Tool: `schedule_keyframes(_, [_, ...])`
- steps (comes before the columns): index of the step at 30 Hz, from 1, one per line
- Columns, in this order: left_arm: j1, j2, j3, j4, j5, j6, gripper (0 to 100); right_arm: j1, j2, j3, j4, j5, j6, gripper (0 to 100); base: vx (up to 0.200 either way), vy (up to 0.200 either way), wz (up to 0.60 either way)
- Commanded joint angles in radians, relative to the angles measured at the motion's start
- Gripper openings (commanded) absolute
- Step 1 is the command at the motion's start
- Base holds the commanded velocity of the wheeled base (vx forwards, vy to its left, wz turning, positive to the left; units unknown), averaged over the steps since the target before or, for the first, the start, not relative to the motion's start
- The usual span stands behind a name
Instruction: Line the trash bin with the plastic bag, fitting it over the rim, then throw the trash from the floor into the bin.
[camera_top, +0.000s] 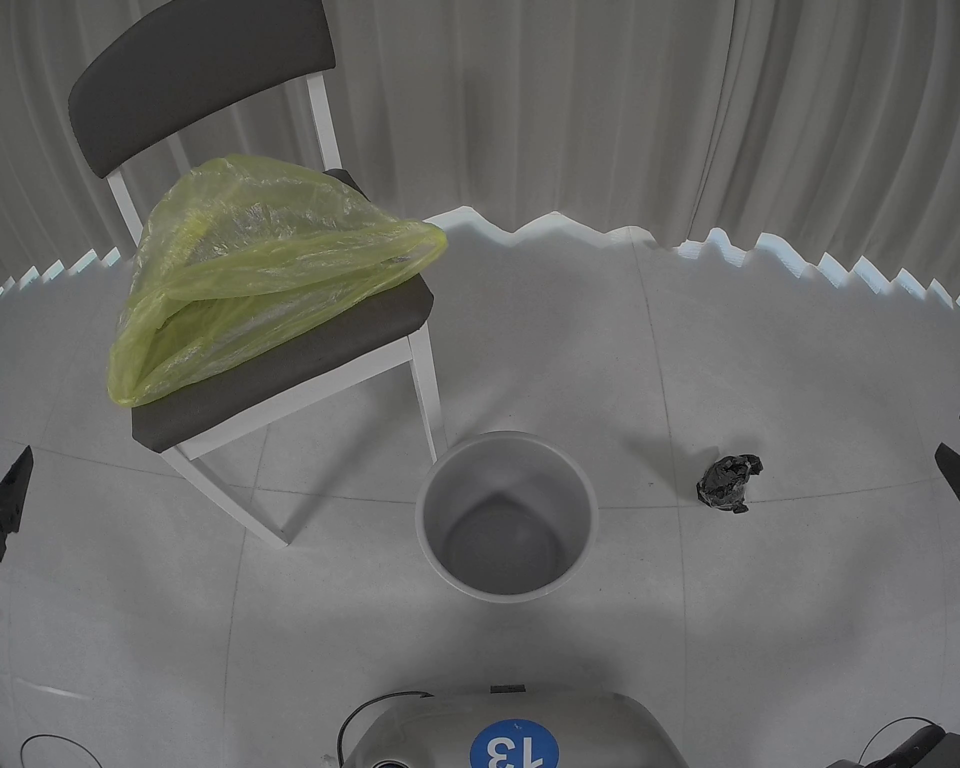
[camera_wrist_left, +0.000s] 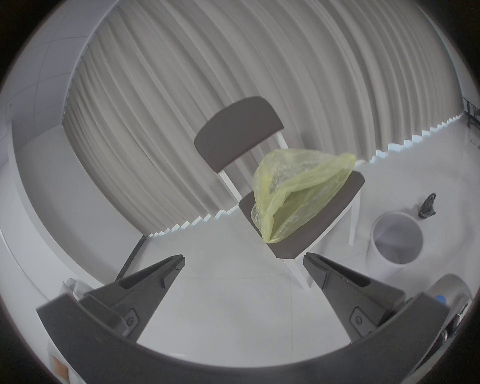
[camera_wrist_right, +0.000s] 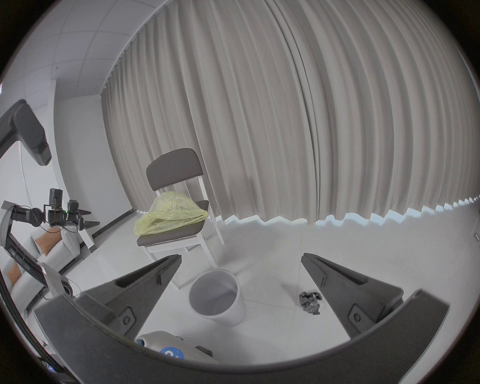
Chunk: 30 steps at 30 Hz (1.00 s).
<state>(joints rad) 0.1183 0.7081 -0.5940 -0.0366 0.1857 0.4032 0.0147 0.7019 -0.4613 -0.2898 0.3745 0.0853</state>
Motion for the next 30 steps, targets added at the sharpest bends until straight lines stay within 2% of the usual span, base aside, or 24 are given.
schedule_keyframes(1, [0.032,0.168,-0.055,-0.003,0.012,0.000,100,0.001,0.050,-0.002,-0.005,0.003,0.045,100,0.000,0.000,0.00])
schedule_keyframes(7, [0.073,0.274,-0.105,-0.005,0.001,-0.001,100,0.011,0.057,-0.007,-0.006,0.003,0.085,100,0.000,0.000,0.00])
schedule_keyframes(15, [0.084,0.399,-0.159,-0.052,-0.005,-0.034,100,0.014,0.065,-0.013,-0.008,0.003,0.091,100,0.000,0.000,0.00])
schedule_keyframes(25, [0.063,0.600,-0.179,-0.184,-0.055,-0.126,100,0.014,0.073,-0.019,-0.009,0.001,0.091,100,0.000,0.000,0.00])
schedule_keyframes(27, [0.021,0.663,-0.197,-0.230,-0.051,-0.181,100,0.014,0.083,-0.023,-0.009,0.000,0.091,100,0.000,0.000,0.00])
schedule_keyframes(30, [0.001,0.720,-0.228,-0.256,-0.046,-0.201,100,0.013,0.091,-0.023,-0.009,0.001,0.091,100,0.000,0.000,0.00])
